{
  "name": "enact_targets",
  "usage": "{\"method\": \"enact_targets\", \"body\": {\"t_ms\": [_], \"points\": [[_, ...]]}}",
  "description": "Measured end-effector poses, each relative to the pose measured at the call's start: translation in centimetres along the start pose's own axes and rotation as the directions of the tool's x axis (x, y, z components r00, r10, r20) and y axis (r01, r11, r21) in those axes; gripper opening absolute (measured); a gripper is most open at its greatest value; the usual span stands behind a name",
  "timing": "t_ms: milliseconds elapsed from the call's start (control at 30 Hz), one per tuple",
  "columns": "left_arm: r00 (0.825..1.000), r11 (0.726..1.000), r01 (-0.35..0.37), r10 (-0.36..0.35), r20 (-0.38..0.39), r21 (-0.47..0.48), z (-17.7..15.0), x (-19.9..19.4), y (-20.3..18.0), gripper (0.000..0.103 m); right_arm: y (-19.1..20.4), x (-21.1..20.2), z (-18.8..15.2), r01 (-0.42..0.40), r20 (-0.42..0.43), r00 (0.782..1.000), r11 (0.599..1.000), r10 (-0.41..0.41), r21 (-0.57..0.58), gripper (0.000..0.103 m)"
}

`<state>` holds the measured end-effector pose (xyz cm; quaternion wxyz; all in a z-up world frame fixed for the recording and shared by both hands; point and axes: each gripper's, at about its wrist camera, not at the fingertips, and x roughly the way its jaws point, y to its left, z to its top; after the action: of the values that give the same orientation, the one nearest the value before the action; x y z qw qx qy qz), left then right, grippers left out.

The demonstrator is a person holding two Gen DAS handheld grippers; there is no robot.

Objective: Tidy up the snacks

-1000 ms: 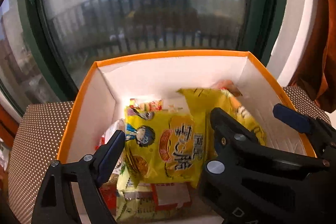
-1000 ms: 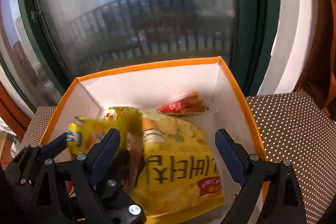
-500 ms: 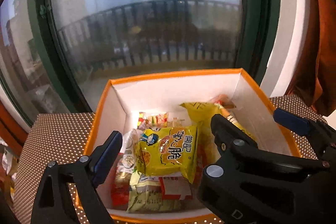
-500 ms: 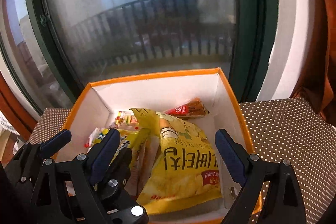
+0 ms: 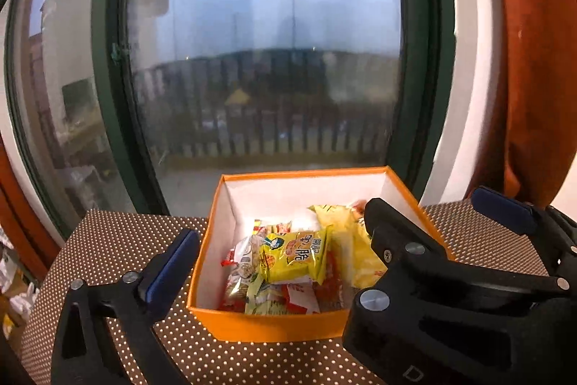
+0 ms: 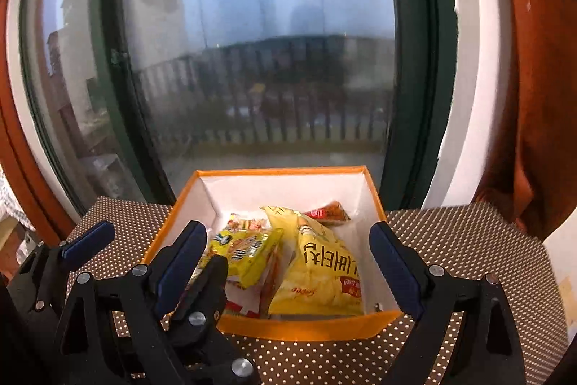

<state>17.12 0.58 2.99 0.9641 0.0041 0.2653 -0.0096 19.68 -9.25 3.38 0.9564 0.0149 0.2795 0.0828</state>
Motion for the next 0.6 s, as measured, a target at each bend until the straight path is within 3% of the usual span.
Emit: {"method": "enact_targets", "body": {"t_ms": [233,600], "points": [[0.998,1.0,-0.016,0.016,0.065,-0.004,-1.5,-4.6,1.0,0.102,2.1,-4.3,-1.2,-0.011,0.069,0.998,1.0,0.013,-0.02,0.097],[0.999,1.0,0.028,-0.028,0.047,0.009,-6.3,-7.9,1.1,0.102,3.1,-7.9,-5.6,0.017,0.056,0.998,1.0,-0.016,-0.02,0.098]]}}
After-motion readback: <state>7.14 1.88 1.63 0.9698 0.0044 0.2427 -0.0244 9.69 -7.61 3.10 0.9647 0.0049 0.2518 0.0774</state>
